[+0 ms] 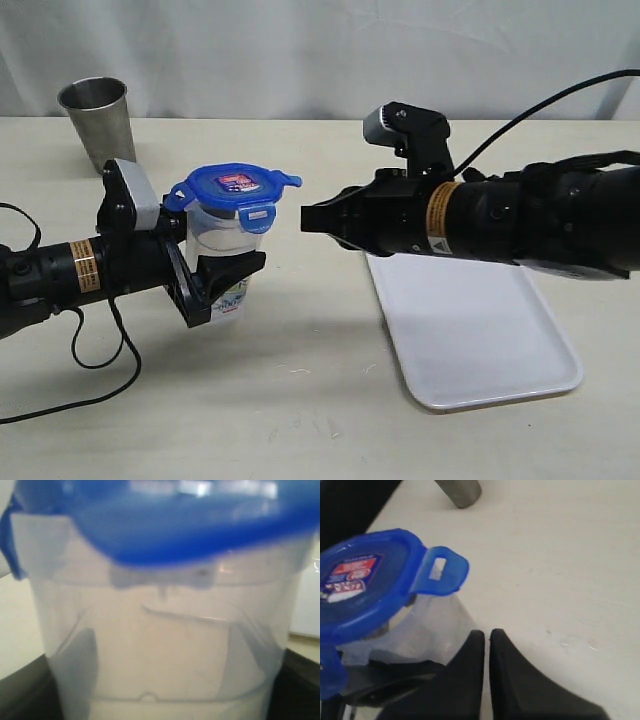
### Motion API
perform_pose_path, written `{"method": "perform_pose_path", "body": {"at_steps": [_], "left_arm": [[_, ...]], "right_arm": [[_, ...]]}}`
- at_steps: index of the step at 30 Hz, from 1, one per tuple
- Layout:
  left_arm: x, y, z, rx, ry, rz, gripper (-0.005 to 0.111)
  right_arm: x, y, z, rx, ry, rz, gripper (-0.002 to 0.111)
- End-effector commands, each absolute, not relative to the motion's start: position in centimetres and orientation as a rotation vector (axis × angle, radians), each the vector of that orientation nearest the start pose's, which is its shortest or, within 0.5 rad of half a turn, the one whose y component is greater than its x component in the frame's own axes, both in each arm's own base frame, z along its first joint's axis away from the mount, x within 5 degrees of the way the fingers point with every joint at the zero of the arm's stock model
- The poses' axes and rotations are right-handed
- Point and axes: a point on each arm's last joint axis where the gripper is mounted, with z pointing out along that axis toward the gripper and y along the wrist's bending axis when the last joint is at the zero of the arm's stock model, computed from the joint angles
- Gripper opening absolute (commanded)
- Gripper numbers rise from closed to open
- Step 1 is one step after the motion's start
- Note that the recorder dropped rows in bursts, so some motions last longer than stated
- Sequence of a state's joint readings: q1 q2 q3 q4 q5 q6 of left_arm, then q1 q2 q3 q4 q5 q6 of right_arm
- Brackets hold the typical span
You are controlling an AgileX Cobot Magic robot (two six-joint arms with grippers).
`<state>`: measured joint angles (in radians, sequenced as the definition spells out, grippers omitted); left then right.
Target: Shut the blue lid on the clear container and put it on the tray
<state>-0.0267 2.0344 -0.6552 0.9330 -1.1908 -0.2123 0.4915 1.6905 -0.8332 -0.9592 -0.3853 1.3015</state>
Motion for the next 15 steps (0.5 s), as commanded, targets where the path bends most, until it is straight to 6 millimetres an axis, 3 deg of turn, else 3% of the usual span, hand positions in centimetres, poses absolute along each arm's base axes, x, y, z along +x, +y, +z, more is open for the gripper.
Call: {"method": "perform_pose_path", "body": {"at_steps": [1, 5, 15], "left_arm": [[30.8, -8.0, 10.9, 0.771, 1.614, -0.671, 0.0], [31.0, -8.0, 11.0, 0.769, 1.612, -0.68, 0.0], [30.9, -8.0, 11.0, 0.779, 1.611, -0.684, 0.0]], "right_arm": [[29.9, 19.8, 18.9, -0.267, 2.089, 0.989, 0.004], [30.1, 20.6, 18.0, -0.281, 2.092, 1.028, 0.004], [29.7, 21.2, 18.5, -0.359, 2.009, 1.119, 0.004]]}}
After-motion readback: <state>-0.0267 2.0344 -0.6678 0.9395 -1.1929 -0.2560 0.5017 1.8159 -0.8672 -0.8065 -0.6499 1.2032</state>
